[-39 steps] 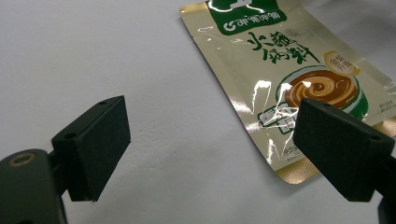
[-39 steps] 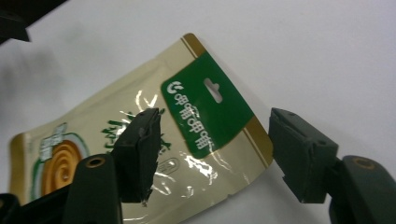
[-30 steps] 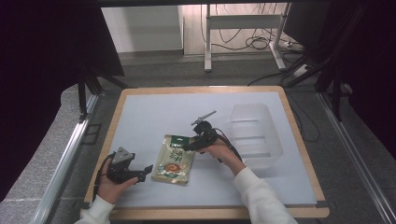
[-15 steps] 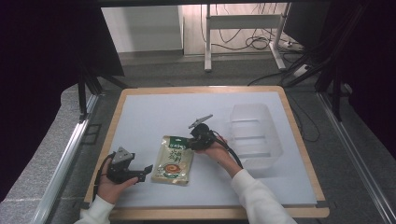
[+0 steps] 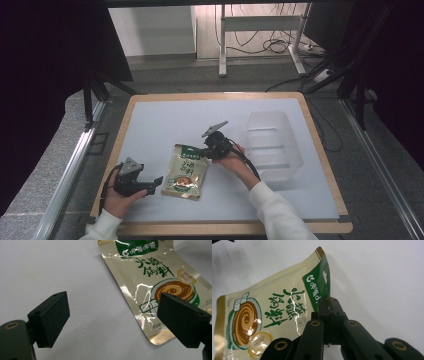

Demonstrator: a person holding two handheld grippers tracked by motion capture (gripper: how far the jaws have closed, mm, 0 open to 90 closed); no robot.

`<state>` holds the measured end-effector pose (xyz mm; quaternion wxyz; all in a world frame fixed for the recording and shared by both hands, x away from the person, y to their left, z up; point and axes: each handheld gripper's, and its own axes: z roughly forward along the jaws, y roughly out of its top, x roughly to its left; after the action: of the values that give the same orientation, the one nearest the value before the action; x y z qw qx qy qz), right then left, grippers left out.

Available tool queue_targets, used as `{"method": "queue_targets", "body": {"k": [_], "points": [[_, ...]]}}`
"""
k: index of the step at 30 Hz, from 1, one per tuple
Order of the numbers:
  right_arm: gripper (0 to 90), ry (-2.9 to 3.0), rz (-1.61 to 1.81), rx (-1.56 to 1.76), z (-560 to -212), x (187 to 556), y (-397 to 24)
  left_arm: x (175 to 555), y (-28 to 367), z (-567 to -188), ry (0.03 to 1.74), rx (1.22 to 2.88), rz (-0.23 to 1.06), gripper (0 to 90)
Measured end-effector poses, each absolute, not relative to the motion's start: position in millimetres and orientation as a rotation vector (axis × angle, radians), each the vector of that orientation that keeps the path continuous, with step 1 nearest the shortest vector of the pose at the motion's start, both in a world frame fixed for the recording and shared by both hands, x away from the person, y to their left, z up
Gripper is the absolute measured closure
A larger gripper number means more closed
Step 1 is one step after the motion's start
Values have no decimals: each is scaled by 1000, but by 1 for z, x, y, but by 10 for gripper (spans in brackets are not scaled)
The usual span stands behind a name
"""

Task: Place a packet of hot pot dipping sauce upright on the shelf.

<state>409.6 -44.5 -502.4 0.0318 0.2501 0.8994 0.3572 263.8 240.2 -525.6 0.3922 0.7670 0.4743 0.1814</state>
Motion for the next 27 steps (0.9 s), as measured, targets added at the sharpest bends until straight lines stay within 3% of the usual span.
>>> {"method": "queue_targets", "body": {"k": [27], "points": [[896, 2615, 1315, 541, -424, 376, -61, 263, 242, -525, 1204, 1921, 497, 109]]}}
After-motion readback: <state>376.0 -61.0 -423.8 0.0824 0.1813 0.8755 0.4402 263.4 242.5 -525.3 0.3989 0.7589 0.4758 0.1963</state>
